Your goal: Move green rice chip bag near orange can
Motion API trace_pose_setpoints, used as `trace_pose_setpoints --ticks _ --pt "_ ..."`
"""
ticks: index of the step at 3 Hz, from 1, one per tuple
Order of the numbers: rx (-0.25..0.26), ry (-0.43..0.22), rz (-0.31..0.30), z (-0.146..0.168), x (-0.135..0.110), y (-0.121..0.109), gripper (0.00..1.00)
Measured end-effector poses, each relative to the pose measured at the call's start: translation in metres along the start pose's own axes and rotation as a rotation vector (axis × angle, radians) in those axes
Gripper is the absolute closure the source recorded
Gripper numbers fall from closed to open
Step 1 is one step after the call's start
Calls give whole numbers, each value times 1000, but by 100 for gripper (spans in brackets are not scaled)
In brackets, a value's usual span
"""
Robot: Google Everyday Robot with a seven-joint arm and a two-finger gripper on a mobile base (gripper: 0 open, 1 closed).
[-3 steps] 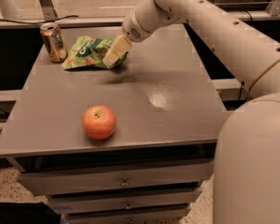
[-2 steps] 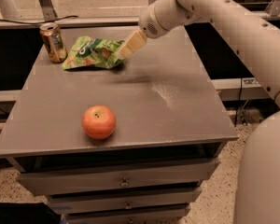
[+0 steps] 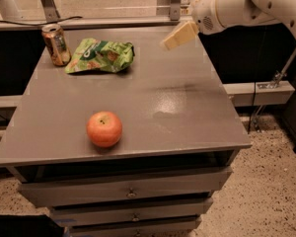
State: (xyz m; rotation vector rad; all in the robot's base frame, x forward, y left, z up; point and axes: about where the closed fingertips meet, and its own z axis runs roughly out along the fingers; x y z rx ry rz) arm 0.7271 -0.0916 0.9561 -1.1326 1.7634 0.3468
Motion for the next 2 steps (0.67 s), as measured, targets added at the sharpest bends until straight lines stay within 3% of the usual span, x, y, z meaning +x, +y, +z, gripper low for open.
trace_pose_setpoints --ticks 1,2 --pt "31 -63 23 -45 19 -21 0" --pt "30 -63 23 -44 19 -21 0"
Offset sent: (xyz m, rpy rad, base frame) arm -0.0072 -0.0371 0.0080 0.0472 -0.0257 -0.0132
